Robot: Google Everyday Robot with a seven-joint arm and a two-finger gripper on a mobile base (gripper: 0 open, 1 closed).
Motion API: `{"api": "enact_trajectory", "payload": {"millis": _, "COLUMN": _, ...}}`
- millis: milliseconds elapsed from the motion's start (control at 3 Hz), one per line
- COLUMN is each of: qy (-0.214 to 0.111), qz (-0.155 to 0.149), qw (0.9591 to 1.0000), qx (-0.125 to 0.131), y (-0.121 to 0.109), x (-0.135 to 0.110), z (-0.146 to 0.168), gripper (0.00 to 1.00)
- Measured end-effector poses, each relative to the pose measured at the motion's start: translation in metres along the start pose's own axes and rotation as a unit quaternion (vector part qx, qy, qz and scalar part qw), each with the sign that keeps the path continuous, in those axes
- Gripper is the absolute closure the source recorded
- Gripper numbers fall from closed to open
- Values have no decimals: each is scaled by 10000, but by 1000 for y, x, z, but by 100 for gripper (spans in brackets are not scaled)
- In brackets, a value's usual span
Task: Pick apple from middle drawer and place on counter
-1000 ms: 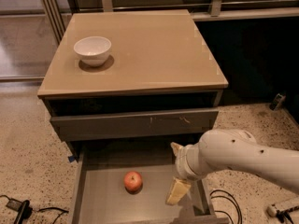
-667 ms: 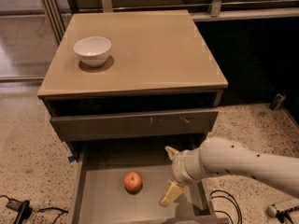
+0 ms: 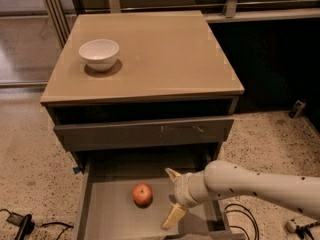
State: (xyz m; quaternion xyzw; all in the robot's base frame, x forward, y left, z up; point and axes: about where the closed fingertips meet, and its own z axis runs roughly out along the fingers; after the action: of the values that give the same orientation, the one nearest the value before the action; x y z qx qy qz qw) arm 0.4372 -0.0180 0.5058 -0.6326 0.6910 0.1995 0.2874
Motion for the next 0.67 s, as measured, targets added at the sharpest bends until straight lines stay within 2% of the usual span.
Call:
{"api": "enact_trajectory", "payload": {"millis": 333, "qy": -86, "qz": -41, "qw": 9999, "qx": -50, "y": -2, "x": -2, "z": 14, "gripper": 0}}
{"api": "enact_trajectory", "payload": {"millis": 667, "qy": -127, "qz": -63, "qw": 9999, "qx": -27, "y": -9, "x": 3, "z": 46, "gripper": 0}}
